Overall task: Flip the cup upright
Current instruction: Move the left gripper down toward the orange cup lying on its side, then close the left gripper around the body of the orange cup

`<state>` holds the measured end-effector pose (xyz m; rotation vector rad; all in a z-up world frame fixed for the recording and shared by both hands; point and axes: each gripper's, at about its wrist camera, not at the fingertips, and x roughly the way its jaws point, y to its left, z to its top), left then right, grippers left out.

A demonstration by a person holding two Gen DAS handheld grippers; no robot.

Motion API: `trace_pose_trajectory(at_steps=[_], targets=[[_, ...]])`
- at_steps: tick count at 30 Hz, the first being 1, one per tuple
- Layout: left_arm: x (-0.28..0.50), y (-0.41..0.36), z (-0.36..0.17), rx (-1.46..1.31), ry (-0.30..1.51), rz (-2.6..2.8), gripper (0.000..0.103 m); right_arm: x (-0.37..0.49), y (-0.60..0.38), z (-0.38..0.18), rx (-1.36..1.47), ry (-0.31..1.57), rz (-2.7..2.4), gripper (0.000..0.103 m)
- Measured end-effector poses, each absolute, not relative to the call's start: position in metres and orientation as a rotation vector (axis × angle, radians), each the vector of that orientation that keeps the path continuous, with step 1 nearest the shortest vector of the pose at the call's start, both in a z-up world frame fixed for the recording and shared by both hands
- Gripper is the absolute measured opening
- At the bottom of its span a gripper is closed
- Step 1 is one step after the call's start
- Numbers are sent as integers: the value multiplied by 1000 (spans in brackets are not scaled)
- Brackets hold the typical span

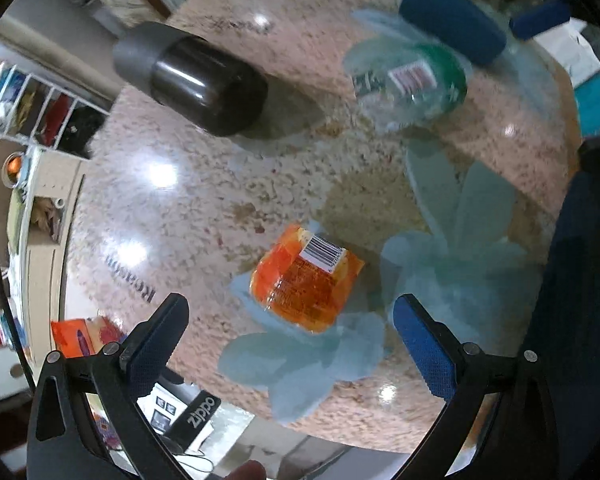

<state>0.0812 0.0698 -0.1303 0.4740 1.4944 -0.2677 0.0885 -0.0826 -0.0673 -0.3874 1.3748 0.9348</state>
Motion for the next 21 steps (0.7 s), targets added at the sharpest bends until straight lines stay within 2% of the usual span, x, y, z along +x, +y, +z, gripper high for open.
trace_pose_trajectory(at_steps=[9, 21], targets=[[93, 67, -173, 595, 1544, -345, 103, 105, -83, -78, -326, 1367, 945, 98], [93, 74, -214, 573, 1613, -373, 103, 113, -80, -83, -307, 1390, 944, 98]])
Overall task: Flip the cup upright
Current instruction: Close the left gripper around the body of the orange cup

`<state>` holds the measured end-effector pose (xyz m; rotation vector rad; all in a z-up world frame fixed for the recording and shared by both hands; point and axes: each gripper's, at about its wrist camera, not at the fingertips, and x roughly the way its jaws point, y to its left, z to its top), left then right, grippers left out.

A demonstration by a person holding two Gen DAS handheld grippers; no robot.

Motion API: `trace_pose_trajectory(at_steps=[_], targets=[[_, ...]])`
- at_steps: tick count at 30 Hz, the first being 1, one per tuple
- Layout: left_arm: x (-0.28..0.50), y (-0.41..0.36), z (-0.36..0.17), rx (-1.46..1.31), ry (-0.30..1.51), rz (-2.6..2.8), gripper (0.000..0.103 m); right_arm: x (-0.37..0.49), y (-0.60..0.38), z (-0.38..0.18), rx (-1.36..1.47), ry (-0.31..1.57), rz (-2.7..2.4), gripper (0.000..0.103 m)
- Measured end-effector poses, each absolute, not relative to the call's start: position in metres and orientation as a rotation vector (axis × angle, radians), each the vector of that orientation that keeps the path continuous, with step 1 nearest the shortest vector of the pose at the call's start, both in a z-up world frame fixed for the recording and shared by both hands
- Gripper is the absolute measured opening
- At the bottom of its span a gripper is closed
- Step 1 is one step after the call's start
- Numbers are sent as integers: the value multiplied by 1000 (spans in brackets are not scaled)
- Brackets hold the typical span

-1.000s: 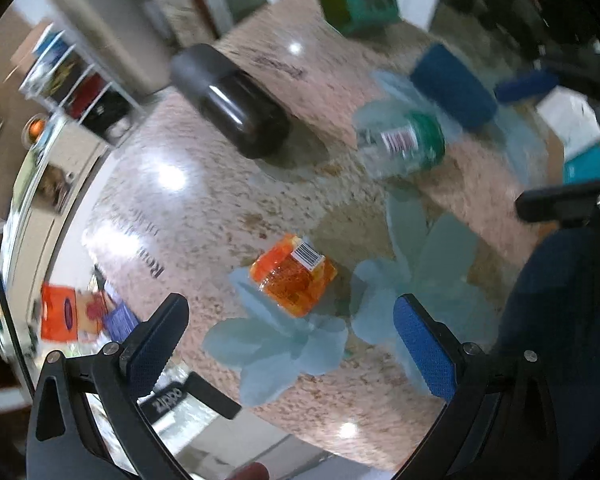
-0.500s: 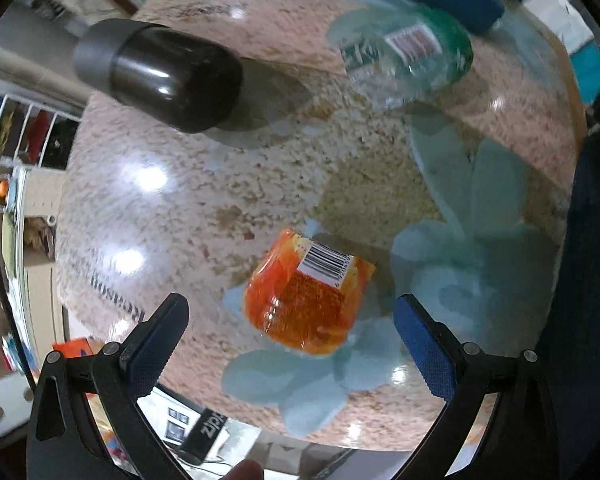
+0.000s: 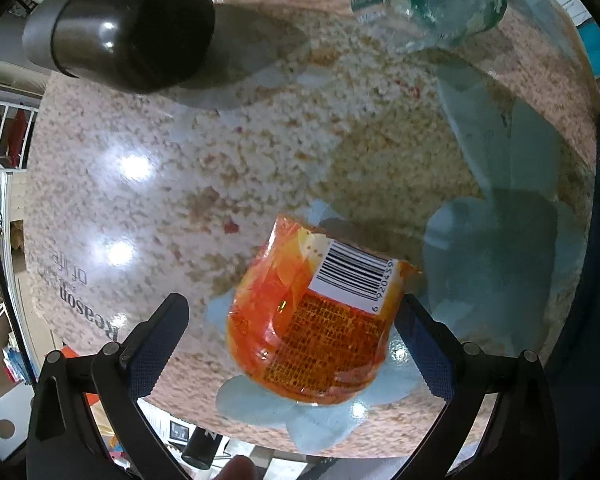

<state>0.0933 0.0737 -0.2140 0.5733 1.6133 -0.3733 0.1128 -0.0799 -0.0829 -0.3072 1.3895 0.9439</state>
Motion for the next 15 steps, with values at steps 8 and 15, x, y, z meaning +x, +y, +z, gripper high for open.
trace_pose_trajectory(at_steps=[8, 15], targets=[[74, 93, -229, 396, 1650, -352, 75, 109, -83, -82, -299, 1388, 916, 98], [51, 111, -220, 344, 1617, -312, 71, 102, -88, -77, -279, 1381, 883, 98]])
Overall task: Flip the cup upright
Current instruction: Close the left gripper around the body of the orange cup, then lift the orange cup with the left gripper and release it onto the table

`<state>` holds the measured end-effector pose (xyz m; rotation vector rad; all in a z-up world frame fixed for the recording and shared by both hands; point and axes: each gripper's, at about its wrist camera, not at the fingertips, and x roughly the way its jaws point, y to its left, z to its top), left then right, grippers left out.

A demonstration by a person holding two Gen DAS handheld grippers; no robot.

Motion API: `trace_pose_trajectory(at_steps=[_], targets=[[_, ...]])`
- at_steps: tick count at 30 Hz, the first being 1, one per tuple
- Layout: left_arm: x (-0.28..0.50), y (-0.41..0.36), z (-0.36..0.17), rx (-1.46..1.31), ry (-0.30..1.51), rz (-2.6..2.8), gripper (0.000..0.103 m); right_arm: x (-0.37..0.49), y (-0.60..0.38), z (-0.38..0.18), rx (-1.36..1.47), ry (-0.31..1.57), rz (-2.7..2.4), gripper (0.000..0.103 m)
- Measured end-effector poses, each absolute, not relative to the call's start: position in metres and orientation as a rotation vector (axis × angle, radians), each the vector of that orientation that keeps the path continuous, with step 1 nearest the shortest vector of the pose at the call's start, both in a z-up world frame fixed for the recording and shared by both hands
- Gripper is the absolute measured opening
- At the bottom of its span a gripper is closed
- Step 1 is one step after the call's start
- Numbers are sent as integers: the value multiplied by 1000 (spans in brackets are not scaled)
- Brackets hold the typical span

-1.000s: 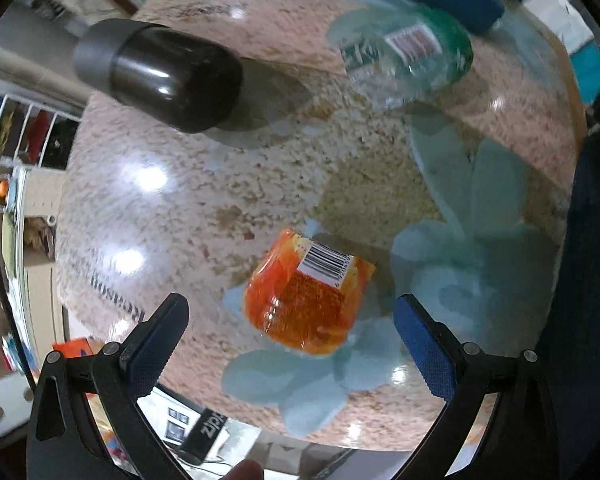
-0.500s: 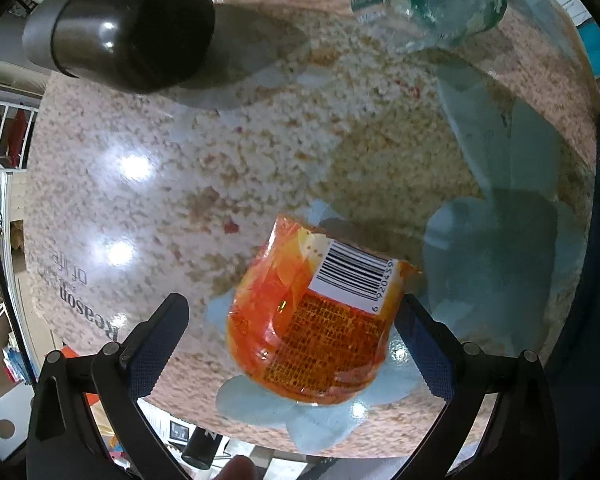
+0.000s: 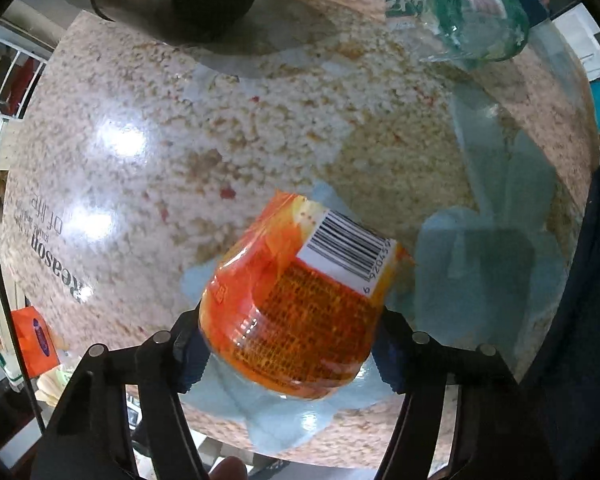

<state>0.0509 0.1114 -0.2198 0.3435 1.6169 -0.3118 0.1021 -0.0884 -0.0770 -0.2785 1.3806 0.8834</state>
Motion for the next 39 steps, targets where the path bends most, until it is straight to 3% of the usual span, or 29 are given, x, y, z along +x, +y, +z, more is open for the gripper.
trace_pose_trajectory(at_steps=[12, 21, 39], targets=[[22, 102, -149, 169, 1467, -201, 71, 84, -101, -54, -229, 1329, 820, 98], [-11, 40, -120, -43, 1387, -117, 71, 68, -128, -34, -204, 1288, 733, 99], [-7, -33, -166, -396, 1432, 82, 71, 81, -178, -101, -329, 1427, 774, 99]])
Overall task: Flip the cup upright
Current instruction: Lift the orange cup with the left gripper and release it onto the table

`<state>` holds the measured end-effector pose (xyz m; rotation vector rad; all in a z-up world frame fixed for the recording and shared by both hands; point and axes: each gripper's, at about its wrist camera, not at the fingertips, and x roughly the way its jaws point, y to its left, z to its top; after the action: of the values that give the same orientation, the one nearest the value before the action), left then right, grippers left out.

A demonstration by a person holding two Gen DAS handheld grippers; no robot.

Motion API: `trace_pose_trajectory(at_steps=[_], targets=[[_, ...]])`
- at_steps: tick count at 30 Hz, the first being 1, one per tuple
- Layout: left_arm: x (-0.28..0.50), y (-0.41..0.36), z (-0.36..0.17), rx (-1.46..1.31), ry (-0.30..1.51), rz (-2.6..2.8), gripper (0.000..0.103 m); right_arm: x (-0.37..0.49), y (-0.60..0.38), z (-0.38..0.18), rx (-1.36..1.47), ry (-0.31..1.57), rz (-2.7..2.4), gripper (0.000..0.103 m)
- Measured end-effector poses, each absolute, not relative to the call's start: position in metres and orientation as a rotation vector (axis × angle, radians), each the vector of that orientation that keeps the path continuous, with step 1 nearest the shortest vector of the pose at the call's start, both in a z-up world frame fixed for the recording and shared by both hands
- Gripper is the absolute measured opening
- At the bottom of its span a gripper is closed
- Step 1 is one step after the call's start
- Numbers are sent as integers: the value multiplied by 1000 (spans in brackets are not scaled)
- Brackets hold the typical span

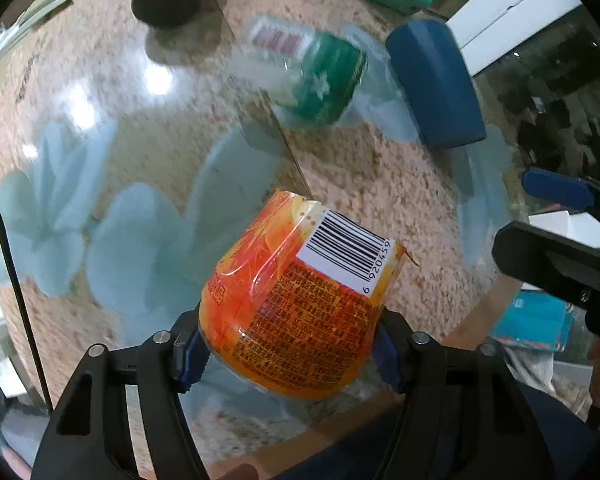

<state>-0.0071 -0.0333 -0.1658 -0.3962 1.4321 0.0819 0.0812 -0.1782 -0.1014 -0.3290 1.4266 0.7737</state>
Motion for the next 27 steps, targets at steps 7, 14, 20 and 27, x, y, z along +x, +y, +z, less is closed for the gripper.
trace_pose_trajectory(at_steps=[7, 14, 20, 27], targets=[[3, -56, -190, -421, 1463, 119, 71, 87, -191, -119, -348, 1475, 791, 99], [12, -63, -188, -418, 1447, 160, 72, 91, -193, -122, -359, 1483, 828, 99], [17, -62, -186, -457, 1465, 143, 88, 93, -191, -125, -358, 1488, 847, 99], [20, -75, -177, -448, 1431, 94, 103, 91, -193, -123, -344, 1491, 852, 99]])
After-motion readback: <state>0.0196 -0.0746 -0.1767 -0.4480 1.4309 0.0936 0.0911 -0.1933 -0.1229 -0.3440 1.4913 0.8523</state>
